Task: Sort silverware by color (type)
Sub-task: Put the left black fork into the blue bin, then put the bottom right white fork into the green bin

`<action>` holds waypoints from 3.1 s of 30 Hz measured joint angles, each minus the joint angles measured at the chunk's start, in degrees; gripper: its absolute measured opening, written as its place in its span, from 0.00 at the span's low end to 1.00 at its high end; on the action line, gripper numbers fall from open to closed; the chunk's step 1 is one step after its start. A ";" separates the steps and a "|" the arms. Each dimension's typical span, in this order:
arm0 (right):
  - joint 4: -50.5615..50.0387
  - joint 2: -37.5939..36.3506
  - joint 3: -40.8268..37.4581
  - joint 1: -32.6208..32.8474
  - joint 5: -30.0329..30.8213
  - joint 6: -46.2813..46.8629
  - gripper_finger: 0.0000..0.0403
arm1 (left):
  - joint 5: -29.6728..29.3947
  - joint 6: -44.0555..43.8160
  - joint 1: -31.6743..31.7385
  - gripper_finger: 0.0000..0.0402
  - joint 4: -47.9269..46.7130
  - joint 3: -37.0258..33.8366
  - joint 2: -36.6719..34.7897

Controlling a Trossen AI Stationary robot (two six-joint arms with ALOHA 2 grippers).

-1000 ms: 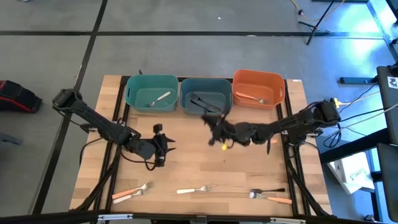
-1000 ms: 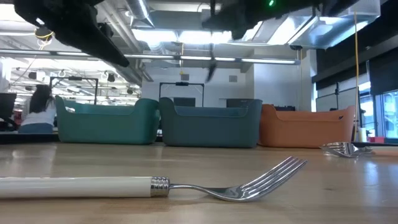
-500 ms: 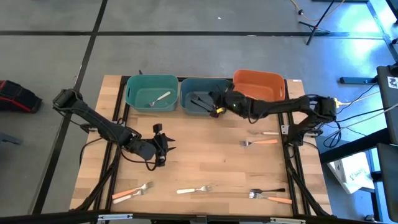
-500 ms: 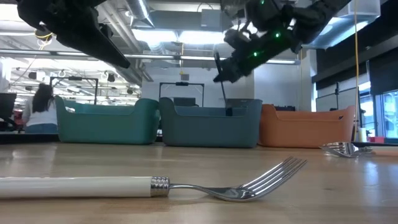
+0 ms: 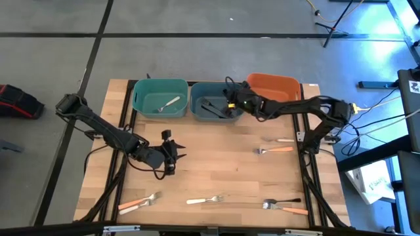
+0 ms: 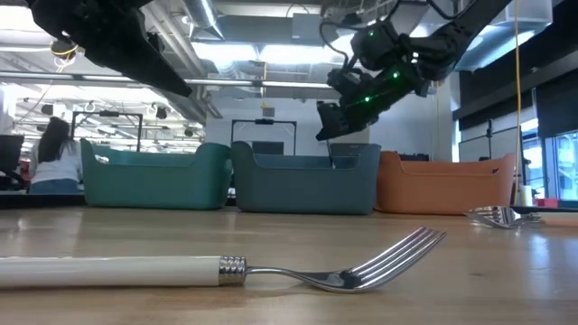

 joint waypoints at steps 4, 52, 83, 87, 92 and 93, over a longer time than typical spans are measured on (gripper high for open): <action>1.61 2.20 0.00 -0.17 0.40 1.00 0.03 | 0.02 0.04 0.00 0.33 0.74 0.00 0.00; -18.69 -14.15 -0.20 30.63 -15.95 3.43 0.44 | 4.28 -1.01 0.02 0.33 2.57 -0.04 1.46; -0.45 -5.86 -8.17 44.92 -0.73 13.82 0.44 | 29.36 -1.24 -3.75 0.33 32.52 8.49 35.12; 3.57 -3.63 -8.17 44.92 -1.60 15.72 0.44 | 29.99 -2.79 -5.30 0.33 32.33 11.02 39.03; 6.32 -2.64 -8.11 44.92 -1.68 17.83 0.44 | 31.01 -2.91 -6.62 0.33 32.58 12.26 41.66; 6.31 -2.64 -8.11 44.92 -1.69 18.24 0.44 | 31.45 -2.93 -6.62 0.33 32.66 12.26 42.01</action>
